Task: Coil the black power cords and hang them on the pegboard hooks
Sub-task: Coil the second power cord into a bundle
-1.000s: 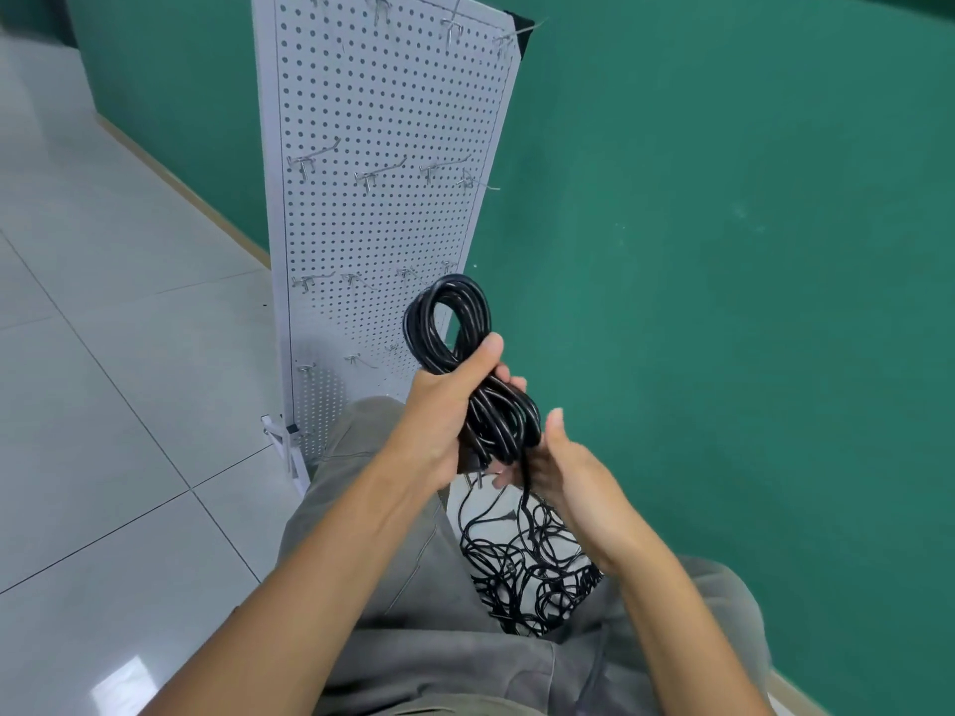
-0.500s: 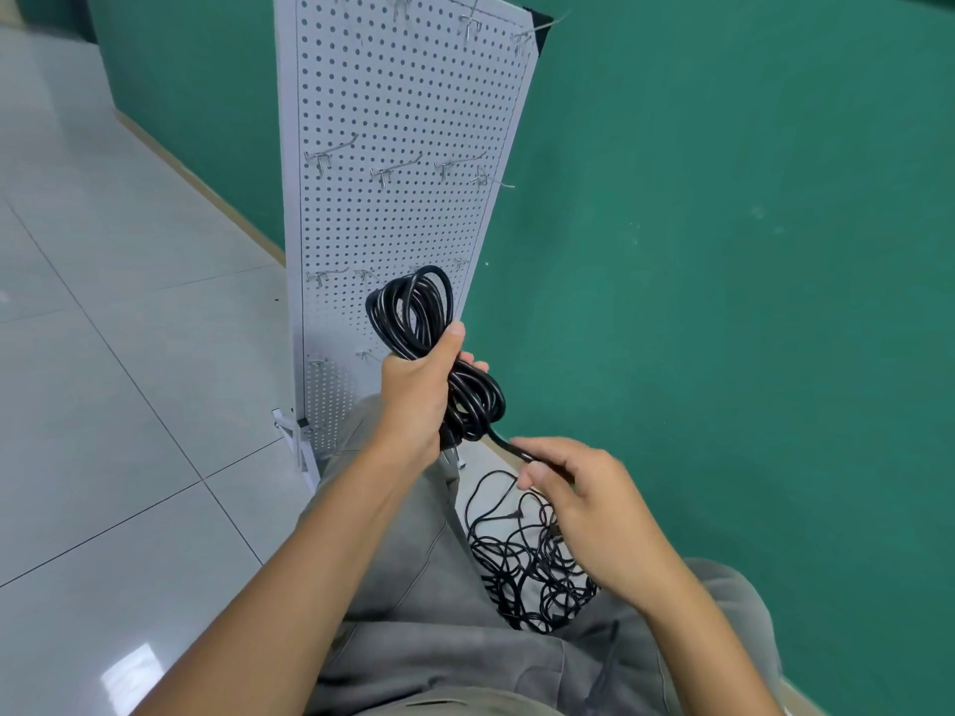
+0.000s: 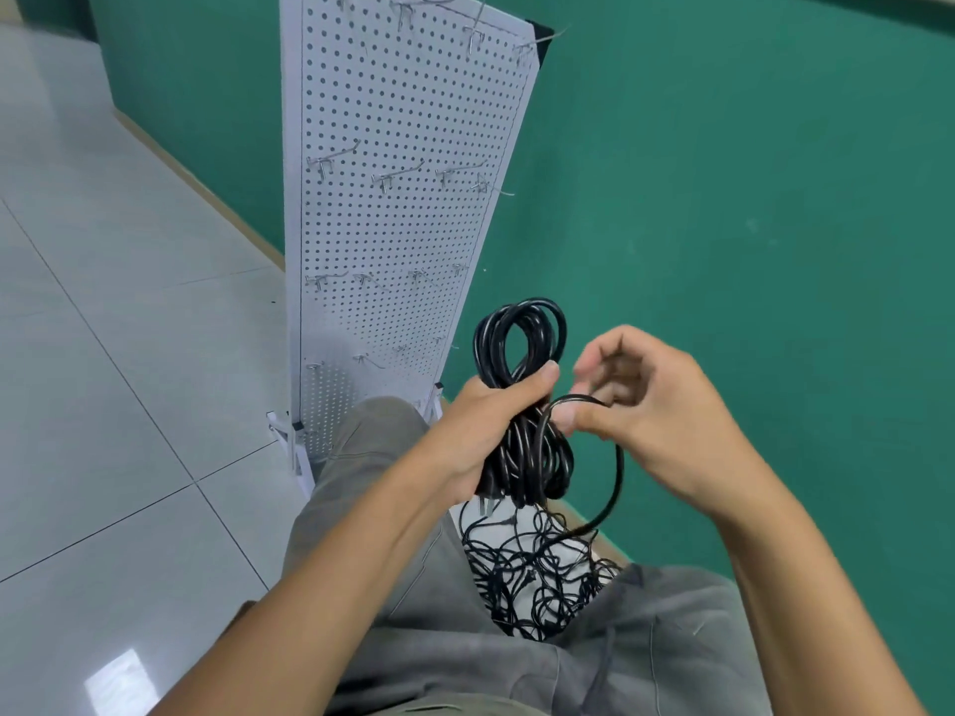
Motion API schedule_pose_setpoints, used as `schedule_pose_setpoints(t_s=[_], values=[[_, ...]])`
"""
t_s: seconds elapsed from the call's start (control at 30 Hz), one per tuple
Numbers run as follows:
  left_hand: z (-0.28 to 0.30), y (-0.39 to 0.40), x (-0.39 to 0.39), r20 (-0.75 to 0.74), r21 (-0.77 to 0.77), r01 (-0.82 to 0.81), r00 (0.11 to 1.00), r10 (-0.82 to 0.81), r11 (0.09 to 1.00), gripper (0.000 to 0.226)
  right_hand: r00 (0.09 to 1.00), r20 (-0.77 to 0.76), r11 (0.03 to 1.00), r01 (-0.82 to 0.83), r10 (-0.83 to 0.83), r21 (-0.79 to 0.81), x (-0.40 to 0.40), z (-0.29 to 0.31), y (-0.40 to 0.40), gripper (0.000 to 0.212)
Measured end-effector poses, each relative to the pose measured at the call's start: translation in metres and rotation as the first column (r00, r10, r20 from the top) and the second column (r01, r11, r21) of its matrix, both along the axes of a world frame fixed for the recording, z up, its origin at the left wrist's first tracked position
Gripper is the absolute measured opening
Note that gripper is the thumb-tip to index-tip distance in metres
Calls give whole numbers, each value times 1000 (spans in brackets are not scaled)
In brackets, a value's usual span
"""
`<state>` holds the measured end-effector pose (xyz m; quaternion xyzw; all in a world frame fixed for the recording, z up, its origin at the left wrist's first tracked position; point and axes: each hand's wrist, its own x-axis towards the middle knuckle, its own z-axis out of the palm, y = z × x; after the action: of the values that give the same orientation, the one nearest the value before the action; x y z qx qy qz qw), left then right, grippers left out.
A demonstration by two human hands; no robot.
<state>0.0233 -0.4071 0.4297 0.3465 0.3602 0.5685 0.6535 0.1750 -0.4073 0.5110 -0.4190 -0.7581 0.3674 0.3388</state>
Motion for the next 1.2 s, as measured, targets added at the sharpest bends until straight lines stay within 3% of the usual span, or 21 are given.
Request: schedule_pose_setpoints(t_s=[0.2,0.43,0.5,0.57,0.7,1.0,1.13,1.2], values=[[6,-9,7,23,-17,197,980,-196,980,48,989,-135,995,46,-58,-94,8,-15,5,31],[2,-5,2,54,2,319,946,-318,948,22,981,-176,986,56,-84,-158,19,-27,6,32],[5,-5,1,124,2,341,933,-339,940,20,978,-200,981,21,-61,-194,23,-37,6,27],[6,-3,-5,214,-29,341,920,-328,940,19,979,-200,978,5,-47,-207,29,-49,4,19],[0,7,-19,240,-77,287,935,-261,955,20,977,-183,979,73,-108,-190,38,-66,1,10],[-8,11,-17,39,-140,52,998,-47,989,21,983,-96,983,149,-159,-108,48,-45,13,10],[-6,10,-19,105,-133,92,991,-79,987,19,989,-29,988,146,-148,-56,52,-38,20,10],[-4,7,-20,174,-87,149,976,-132,985,7,991,24,990,129,-128,-54,55,-35,26,11]])
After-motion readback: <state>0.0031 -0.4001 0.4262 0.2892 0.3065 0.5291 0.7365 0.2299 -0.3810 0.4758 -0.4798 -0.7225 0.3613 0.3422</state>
